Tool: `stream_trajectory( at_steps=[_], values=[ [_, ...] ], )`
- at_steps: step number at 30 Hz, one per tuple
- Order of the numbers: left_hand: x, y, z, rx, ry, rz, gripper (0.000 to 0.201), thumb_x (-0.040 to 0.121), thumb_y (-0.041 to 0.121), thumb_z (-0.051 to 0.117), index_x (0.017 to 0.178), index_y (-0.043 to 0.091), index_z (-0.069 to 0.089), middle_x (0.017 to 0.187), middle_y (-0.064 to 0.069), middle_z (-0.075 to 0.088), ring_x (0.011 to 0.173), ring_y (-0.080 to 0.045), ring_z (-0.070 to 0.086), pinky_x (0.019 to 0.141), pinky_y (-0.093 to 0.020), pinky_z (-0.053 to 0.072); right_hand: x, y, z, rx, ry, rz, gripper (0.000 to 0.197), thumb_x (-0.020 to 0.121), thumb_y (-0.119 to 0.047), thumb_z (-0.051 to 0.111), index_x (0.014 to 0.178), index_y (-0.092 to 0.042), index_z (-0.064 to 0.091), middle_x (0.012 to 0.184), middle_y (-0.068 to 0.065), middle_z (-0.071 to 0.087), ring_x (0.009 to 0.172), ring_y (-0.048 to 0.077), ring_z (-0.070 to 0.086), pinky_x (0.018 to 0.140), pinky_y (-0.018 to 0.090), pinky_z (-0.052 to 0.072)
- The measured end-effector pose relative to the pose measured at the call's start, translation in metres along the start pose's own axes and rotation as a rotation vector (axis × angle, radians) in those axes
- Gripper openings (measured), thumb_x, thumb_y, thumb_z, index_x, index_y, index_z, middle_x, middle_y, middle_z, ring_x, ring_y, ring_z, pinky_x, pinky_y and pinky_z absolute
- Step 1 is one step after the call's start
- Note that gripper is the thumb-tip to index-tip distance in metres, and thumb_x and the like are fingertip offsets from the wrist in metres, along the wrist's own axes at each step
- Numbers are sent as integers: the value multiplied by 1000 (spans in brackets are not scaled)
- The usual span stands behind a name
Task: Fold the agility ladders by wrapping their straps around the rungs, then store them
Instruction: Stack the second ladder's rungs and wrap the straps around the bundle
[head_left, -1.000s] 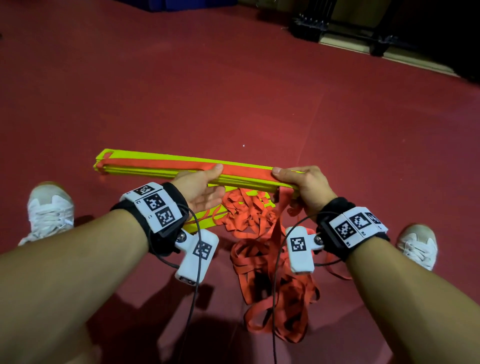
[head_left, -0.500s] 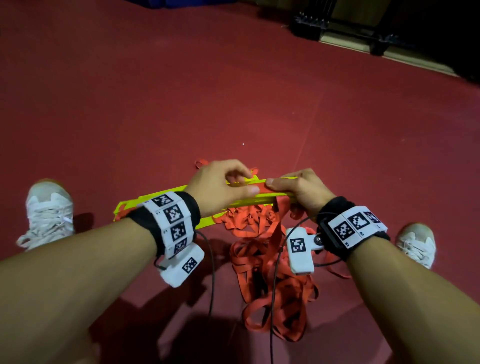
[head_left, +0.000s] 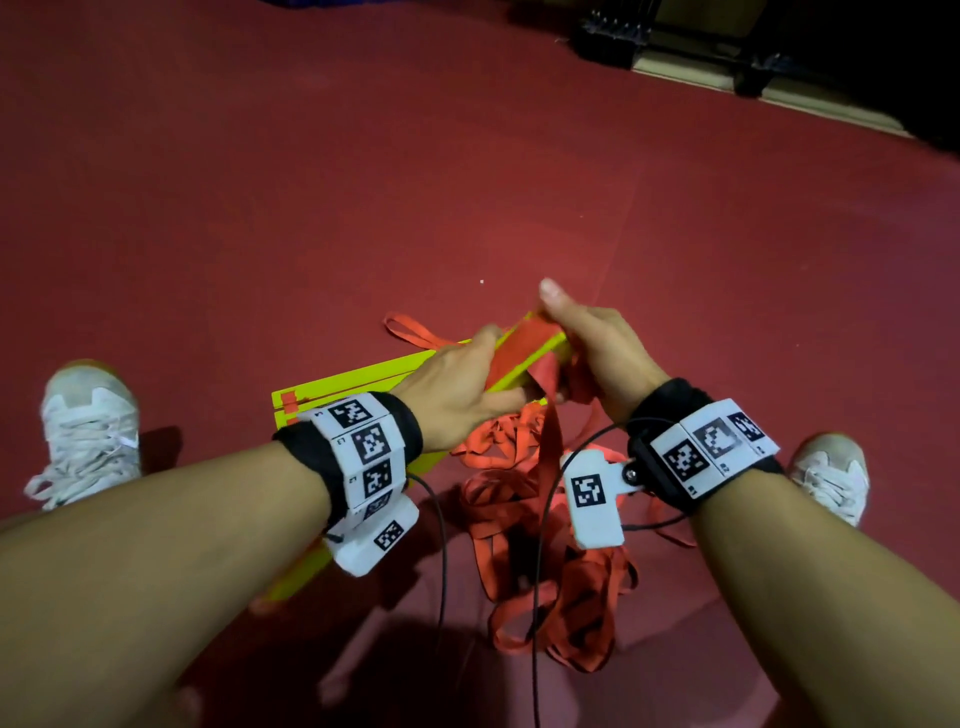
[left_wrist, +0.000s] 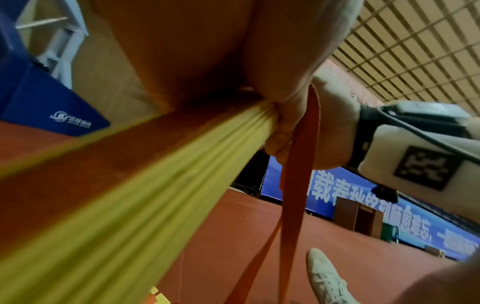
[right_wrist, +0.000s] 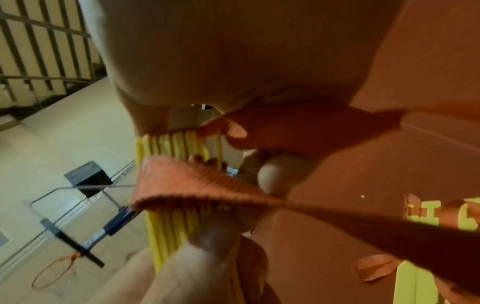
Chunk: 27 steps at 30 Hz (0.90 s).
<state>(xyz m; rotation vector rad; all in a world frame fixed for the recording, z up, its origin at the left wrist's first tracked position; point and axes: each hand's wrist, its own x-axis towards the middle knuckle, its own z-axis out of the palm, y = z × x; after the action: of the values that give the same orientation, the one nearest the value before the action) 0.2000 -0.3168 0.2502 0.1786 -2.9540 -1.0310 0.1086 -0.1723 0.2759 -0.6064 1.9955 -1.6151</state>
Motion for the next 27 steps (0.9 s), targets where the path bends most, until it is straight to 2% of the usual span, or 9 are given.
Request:
stream_trajectory(
  at_steps=[2, 5, 9, 12, 15, 19, 22, 24, 27],
  values=[
    [1, -1, -2, -102, 53, -39, 47, 92, 42, 66, 124, 15, 45, 102, -8, 67, 96, -31, 63, 80, -39, 47, 3, -1, 0, 166, -22, -25, 58, 82, -58, 54, 68, -3, 60, 49, 8, 56, 38, 18, 49, 41, 20, 41],
    [1, -4, 4, -261, 112, -50, 37, 91, 36, 67, 122, 22, 52, 107, -2, 70, 99, -25, 66, 88, -37, 52, 9, 1, -3, 133, -35, -42, 61, 92, -57, 50, 69, -1, 62, 51, 10, 58, 43, 21, 52, 49, 28, 46],
    [1, -5, 10, -391, 156, -55, 24, 92, 34, 66, 113, 24, 59, 96, 4, 72, 83, -15, 64, 80, -31, 52, 13, 5, -6, -32, 19, -106, 79, 74, -78, 61, 84, 1, 59, 64, 16, 54, 55, 25, 50, 57, 36, 43],
    [-2, -1, 9, -430, 179, 0, 14, 95, 30, 64, 107, 22, 62, 85, 13, 66, 70, 4, 54, 67, -11, 44, 12, 8, -10, -121, 60, -176, 40, 86, -51, 58, 76, -12, 56, 59, 6, 55, 54, 21, 50, 57, 34, 41],
    [-3, -1, 10, -441, 156, 18, 8, 94, 24, 66, 101, 26, 62, 77, 18, 62, 65, 10, 53, 63, -4, 39, 10, 6, -18, -108, 58, -211, 25, 96, -28, 58, 75, -15, 57, 57, 2, 58, 56, 20, 50, 57, 29, 41],
    [-4, -2, 9, -411, 136, 23, 11, 93, 24, 67, 95, 29, 58, 76, 17, 59, 63, 13, 50, 63, -6, 39, 10, 3, -25, -101, 188, -313, 31, 100, -14, 56, 69, -16, 57, 52, -6, 49, 49, 11, 45, 53, 31, 44],
    [-5, -2, 7, -383, 126, 26, 12, 93, 27, 67, 93, 32, 56, 80, 18, 59, 65, 16, 51, 65, -5, 39, 8, 1, -24, -41, 187, -316, 35, 100, -17, 54, 65, -14, 50, 48, -7, 42, 44, 10, 35, 45, 23, 31],
    [-5, -3, 9, -378, 142, -7, 12, 92, 34, 68, 97, 31, 58, 86, 15, 62, 73, 9, 54, 72, -16, 43, 6, -3, -22, 103, 139, -254, 39, 100, -14, 54, 63, -12, 46, 44, -8, 36, 40, 8, 27, 42, 21, 23],
    [-3, -6, 10, -407, 194, -83, 40, 80, 55, 67, 107, 27, 61, 98, 7, 70, 90, -13, 62, 83, -33, 48, 1, -11, -20, 292, 13, -204, 40, 91, -20, 59, 54, -17, 46, 47, -6, 27, 40, 8, 20, 44, 23, 13]
  ],
)
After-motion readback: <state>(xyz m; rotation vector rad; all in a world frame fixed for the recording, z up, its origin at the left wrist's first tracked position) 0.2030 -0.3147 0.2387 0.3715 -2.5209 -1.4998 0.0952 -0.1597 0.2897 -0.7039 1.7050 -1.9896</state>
